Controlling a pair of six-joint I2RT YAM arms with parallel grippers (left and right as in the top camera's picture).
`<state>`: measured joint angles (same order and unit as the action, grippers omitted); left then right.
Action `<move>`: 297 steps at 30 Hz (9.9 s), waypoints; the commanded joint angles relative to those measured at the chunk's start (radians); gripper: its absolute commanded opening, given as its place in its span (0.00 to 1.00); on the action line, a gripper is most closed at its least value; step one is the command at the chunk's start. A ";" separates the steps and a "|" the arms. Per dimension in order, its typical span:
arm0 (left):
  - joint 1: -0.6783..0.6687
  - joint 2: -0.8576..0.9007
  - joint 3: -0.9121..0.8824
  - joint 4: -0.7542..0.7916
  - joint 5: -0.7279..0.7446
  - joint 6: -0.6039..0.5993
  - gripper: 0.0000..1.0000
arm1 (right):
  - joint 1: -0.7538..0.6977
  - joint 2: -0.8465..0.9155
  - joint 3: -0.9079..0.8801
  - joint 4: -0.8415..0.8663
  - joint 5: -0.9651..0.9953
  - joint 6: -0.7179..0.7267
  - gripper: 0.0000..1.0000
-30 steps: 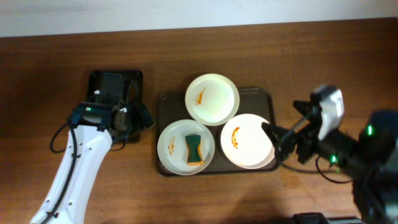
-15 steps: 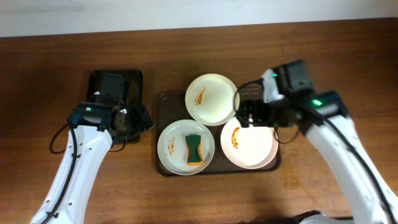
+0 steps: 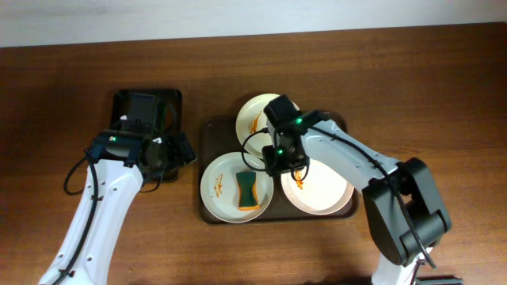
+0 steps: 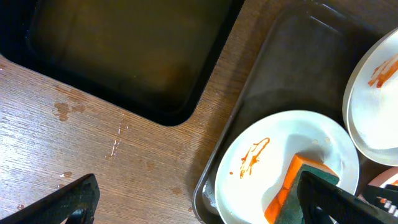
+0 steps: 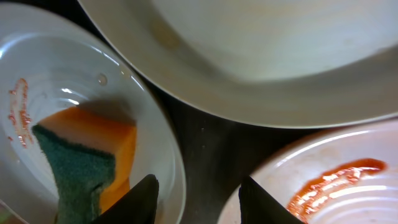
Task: Clean dirty plates on tray and stack at the side
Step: 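Reach the right gripper to the top plate's rim and grasp it, then regrasp the sponge with the left gripper and scrub the lower-left plate, then lift the lower-left plate with the right gripper and place it at the right side, then return the right gripper and grasp the rim of the top plate, then dip the sponge into the black tray water with the left gripper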
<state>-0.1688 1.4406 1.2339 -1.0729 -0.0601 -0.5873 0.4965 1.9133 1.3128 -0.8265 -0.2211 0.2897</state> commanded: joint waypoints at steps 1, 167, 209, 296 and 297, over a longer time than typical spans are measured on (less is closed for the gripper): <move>0.003 0.001 -0.003 0.002 -0.004 0.008 1.00 | 0.029 0.006 0.010 0.005 0.005 0.006 0.42; 0.251 0.105 -0.148 0.453 0.058 0.220 0.00 | 0.452 -0.002 0.421 -0.304 1.092 -0.125 0.04; 0.250 0.134 -0.149 0.474 0.072 0.222 0.00 | -0.995 0.018 0.144 0.091 -0.021 -0.019 0.51; 0.250 0.165 -0.055 0.647 0.080 0.425 0.00 | 0.007 0.192 0.148 -0.124 -0.095 -0.034 0.04; 0.250 0.112 -0.050 0.635 0.106 0.425 0.00 | 0.007 0.192 0.148 -0.124 -0.079 -0.033 0.04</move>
<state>0.0780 1.7214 1.1137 -0.4183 0.0109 -0.1974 0.4946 2.0998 1.4601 -0.9466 -0.3546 0.2546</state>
